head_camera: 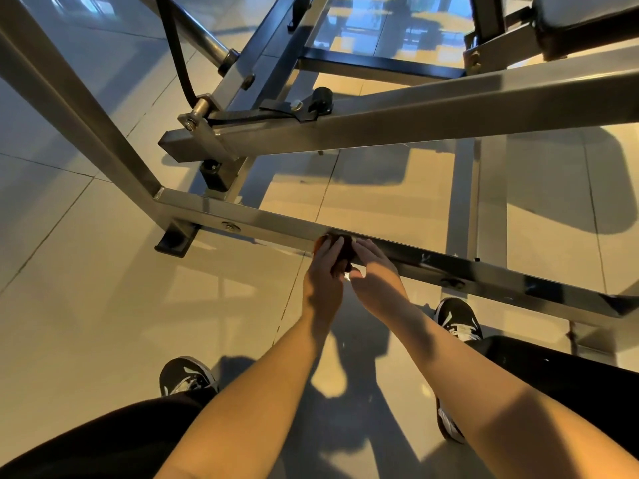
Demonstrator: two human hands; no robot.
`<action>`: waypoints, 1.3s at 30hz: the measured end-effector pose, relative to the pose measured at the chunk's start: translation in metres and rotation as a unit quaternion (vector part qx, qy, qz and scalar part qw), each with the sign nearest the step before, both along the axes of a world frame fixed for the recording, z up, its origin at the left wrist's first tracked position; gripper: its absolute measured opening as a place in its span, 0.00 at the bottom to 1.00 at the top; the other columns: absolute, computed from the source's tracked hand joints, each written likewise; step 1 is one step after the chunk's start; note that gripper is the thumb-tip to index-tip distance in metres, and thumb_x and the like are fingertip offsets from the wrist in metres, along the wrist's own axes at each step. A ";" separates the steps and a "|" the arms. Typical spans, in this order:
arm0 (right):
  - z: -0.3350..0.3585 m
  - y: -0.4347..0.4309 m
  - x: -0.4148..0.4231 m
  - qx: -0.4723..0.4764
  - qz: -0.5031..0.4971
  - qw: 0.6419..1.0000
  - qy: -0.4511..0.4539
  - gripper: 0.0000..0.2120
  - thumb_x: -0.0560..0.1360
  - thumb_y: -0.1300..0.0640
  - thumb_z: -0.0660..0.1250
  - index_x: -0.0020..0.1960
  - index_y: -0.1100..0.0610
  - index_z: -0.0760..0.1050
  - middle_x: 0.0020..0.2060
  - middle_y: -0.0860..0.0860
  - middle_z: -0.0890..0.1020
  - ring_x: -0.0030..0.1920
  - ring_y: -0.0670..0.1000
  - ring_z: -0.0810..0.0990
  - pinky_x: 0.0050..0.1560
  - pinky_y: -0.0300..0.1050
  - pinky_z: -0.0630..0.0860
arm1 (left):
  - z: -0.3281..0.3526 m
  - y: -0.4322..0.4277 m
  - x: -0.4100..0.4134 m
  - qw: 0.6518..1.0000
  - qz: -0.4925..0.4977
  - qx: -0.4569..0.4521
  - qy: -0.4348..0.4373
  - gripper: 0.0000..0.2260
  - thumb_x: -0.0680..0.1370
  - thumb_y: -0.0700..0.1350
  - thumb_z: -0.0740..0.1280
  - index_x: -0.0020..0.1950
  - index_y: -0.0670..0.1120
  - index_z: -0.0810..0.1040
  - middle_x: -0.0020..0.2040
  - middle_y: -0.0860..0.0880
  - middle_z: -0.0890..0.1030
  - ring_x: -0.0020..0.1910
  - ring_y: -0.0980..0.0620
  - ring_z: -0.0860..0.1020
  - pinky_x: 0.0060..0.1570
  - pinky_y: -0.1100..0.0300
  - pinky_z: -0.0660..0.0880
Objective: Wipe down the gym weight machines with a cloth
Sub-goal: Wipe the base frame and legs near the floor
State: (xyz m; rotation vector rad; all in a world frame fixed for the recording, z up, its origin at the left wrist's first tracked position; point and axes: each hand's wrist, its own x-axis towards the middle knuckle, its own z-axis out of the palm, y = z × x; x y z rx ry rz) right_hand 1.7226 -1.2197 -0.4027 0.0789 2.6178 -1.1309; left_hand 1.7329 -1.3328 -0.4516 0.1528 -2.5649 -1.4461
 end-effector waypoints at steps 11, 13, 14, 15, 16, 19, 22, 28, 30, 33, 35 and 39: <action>-0.001 -0.005 0.003 0.020 0.055 0.998 0.011 0.26 0.82 0.59 0.62 0.79 0.53 0.64 0.79 0.48 0.62 0.81 0.46 0.51 0.76 0.38 0.47 | -0.007 -0.039 -0.003 0.939 0.201 0.233 -0.150 0.19 0.79 0.47 0.65 0.70 0.50 0.77 0.63 0.49 0.81 0.63 0.50 0.78 0.66 0.47 0.75; -0.001 -0.004 0.002 0.019 0.049 0.999 0.008 0.26 0.81 0.60 0.62 0.79 0.53 0.64 0.79 0.47 0.62 0.81 0.45 0.51 0.77 0.41 0.48 | 0.001 -0.026 -0.002 0.950 0.163 0.236 -0.127 0.17 0.79 0.45 0.65 0.67 0.48 0.78 0.56 0.50 0.84 0.56 0.55 0.81 0.58 0.58 0.79; -0.001 -0.003 0.002 0.018 0.046 0.999 0.007 0.26 0.81 0.60 0.62 0.79 0.53 0.64 0.79 0.46 0.62 0.81 0.45 0.51 0.78 0.41 0.48 | 0.003 -0.020 0.001 0.956 0.151 0.223 -0.115 0.16 0.79 0.43 0.65 0.67 0.47 0.78 0.54 0.50 0.84 0.53 0.58 0.81 0.53 0.64 0.78; -0.001 -0.002 0.004 0.016 0.044 0.999 0.005 0.27 0.81 0.60 0.62 0.79 0.52 0.65 0.79 0.46 0.62 0.81 0.45 0.51 0.78 0.41 0.48 | 0.004 -0.012 0.004 0.959 0.142 0.216 -0.115 0.15 0.80 0.40 0.65 0.67 0.45 0.78 0.53 0.50 0.84 0.53 0.58 0.81 0.50 0.68 0.76; -0.002 -0.002 0.006 0.015 0.043 0.999 0.005 0.27 0.80 0.60 0.62 0.78 0.52 0.65 0.79 0.46 0.62 0.81 0.45 0.50 0.78 0.41 0.48 | 0.005 -0.005 0.006 0.962 0.130 0.208 -0.123 0.14 0.81 0.38 0.64 0.66 0.44 0.78 0.53 0.49 0.83 0.53 0.55 0.81 0.50 0.67 0.76; -0.003 -0.003 0.009 0.012 0.040 0.999 0.005 0.27 0.79 0.61 0.62 0.78 0.52 0.66 0.80 0.45 0.61 0.81 0.45 0.50 0.79 0.42 0.50 | 0.007 0.010 0.012 0.963 0.091 0.204 -0.154 0.13 0.81 0.38 0.65 0.64 0.45 0.79 0.53 0.47 0.84 0.54 0.49 0.81 0.52 0.60 0.78; -0.002 0.001 0.007 0.003 0.039 0.999 -0.003 0.28 0.78 0.63 0.62 0.78 0.53 0.67 0.79 0.46 0.62 0.80 0.45 0.52 0.77 0.40 0.49 | 0.006 0.002 0.009 0.959 0.098 0.217 -0.156 0.12 0.81 0.38 0.64 0.62 0.45 0.81 0.51 0.48 0.84 0.51 0.50 0.81 0.47 0.63 0.79; -0.005 0.001 0.008 0.012 0.049 0.999 -0.009 0.27 0.81 0.61 0.61 0.79 0.51 0.63 0.80 0.44 0.59 0.80 0.43 0.50 0.73 0.34 0.46 | -0.002 -0.031 -0.014 0.909 0.225 0.308 -0.171 0.17 0.81 0.40 0.63 0.70 0.46 0.77 0.59 0.46 0.83 0.60 0.47 0.81 0.63 0.53 0.78; -0.006 0.000 0.009 0.013 0.044 0.999 -0.001 0.27 0.81 0.61 0.61 0.79 0.52 0.64 0.80 0.44 0.59 0.80 0.43 0.50 0.75 0.36 0.47 | 0.004 -0.019 -0.005 0.926 0.181 0.298 -0.144 0.15 0.82 0.39 0.63 0.67 0.44 0.78 0.55 0.46 0.84 0.55 0.52 0.83 0.57 0.57 0.80; -0.005 -0.001 0.008 0.011 0.037 0.999 0.000 0.28 0.79 0.61 0.61 0.78 0.53 0.66 0.80 0.45 0.61 0.80 0.44 0.51 0.74 0.35 0.47 | 0.010 0.004 0.007 0.950 0.123 0.255 -0.133 0.12 0.83 0.37 0.61 0.62 0.45 0.79 0.49 0.51 0.83 0.50 0.55 0.82 0.48 0.64 0.79; -0.005 0.000 0.008 0.010 0.035 0.999 -0.002 0.28 0.78 0.62 0.61 0.78 0.53 0.66 0.80 0.45 0.61 0.80 0.44 0.52 0.75 0.36 0.48 | 0.008 0.005 0.007 0.951 0.115 0.248 -0.145 0.12 0.82 0.37 0.62 0.62 0.46 0.80 0.49 0.50 0.83 0.52 0.49 0.81 0.51 0.56 0.80; -0.005 0.002 0.009 -0.004 0.034 0.999 -0.008 0.27 0.79 0.63 0.61 0.78 0.51 0.67 0.79 0.43 0.61 0.80 0.43 0.52 0.75 0.37 0.49 | 0.000 -0.019 -0.001 0.928 0.138 0.305 -0.163 0.14 0.82 0.38 0.63 0.66 0.44 0.79 0.55 0.48 0.84 0.55 0.51 0.82 0.58 0.55 0.80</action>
